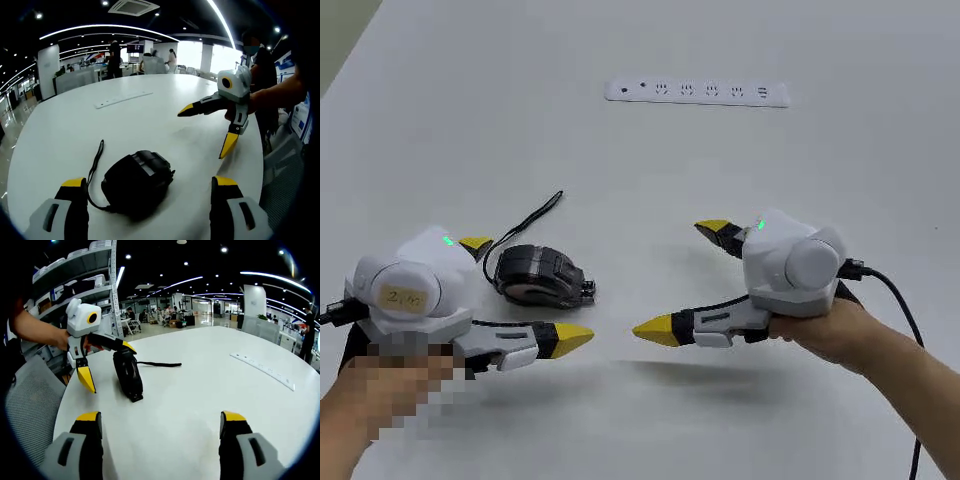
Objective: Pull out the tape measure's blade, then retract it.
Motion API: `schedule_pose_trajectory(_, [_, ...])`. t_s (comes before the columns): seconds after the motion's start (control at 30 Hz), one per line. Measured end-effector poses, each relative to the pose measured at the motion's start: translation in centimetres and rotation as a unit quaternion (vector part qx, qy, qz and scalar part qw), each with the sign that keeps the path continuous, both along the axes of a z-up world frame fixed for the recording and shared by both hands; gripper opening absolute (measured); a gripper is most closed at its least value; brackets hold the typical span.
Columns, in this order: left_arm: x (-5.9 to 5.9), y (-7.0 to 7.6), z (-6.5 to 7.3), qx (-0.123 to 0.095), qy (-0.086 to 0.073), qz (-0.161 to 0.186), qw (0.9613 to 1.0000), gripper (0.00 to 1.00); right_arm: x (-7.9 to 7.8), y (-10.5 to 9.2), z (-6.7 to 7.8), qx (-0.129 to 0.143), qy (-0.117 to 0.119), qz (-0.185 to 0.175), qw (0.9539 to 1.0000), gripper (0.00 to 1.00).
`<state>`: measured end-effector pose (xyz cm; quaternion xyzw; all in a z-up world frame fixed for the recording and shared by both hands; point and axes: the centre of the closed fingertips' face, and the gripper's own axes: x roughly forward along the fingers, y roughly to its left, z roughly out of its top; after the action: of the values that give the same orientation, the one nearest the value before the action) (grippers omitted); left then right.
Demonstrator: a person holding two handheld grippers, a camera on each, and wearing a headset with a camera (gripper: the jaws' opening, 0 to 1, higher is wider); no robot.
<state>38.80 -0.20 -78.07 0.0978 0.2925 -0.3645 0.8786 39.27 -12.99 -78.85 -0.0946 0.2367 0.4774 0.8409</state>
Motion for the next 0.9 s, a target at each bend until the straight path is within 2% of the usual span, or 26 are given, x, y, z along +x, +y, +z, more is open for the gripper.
schedule_pose_trajectory(0.17, [-0.2, -0.1, 0.3, -0.007, -0.002, -0.011, 0.9999, 1.0, -0.2, -1.1, 0.4, -0.001, -0.005, -0.014, 0.9999, 1.0])
schedule_pose_trajectory(0.23, [-0.2, 0.1, 0.3, -0.002, -0.005, -0.014, 0.9999, 1.0, -0.4, -1.5, 0.5, 0.001, -0.005, -0.018, 0.9998, 1.0])
schedule_pose_trajectory(0.4, [-0.3, 0.3, 0.7, -0.01, -0.007, -0.016, 0.9998, 1.0, -0.9, -2.4, 0.9, 0.0, -0.01, -0.027, 0.9996, 1.0])
schedule_pose_trajectory(0.57, [-0.6, 0.5, 0.9, -0.009, -0.01, -0.019, 0.9997, 1.0, -1.6, -3.5, 1.0, -0.005, -0.012, -0.033, 0.9994, 1.0])
schedule_pose_trajectory(0.77, [-1.0, 0.5, 1.4, -0.02, -0.016, -0.021, 0.9994, 1.0, -2.3, -4.7, 1.3, -0.005, -0.014, -0.045, 0.9989, 1.0])
schedule_pose_trajectory(0.9, [-1.4, 0.7, 1.6, -0.03, -0.014, -0.021, 0.9992, 1.0, -2.9, -5.4, 1.5, -0.005, -0.015, -0.051, 0.9986, 1.0])
